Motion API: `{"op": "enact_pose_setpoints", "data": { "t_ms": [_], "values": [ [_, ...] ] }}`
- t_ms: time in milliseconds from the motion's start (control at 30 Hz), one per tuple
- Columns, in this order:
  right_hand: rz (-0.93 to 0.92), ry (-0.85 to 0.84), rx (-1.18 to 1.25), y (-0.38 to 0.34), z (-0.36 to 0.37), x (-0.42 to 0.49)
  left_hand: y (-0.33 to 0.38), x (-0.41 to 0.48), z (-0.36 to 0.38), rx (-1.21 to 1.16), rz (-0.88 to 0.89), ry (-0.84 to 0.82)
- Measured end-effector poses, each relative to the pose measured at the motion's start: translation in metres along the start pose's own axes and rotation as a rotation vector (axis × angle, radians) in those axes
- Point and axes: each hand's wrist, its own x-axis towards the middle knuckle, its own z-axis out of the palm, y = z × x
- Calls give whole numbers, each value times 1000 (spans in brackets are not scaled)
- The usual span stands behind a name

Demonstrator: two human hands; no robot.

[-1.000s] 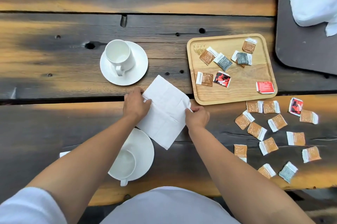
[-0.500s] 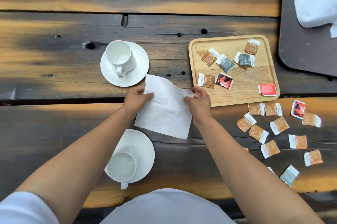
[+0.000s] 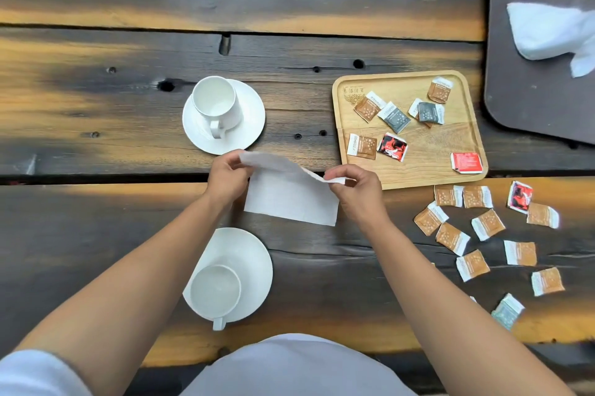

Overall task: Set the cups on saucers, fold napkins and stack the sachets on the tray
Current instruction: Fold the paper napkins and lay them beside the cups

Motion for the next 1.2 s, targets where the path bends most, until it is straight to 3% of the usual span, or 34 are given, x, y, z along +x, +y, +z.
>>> {"op": "enact_pose_setpoints", "data": {
  "t_ms": [167, 367, 633, 900, 1067, 1200],
  "values": [
    [-89, -59, -141, 20, -1, -17, -6, -8, -3, 62, 14, 35],
    [-139, -181, -462, 40, 3, -21, -18, -8, -2, 186, -112, 113],
    [-131, -343, -693, 43, 6, -22, -17, -6, 15, 544, 10, 59],
    [-160, -241, -647, 24, 20, -1, -15, 2, 29, 821, -17, 115],
    [-81, -243, -873, 11, 37, 28, -19, 3, 27, 697, -2, 53],
    [-61, -234, -909, 8, 46, 40, -22, 4, 24, 597, 33, 91]
  ]
}}
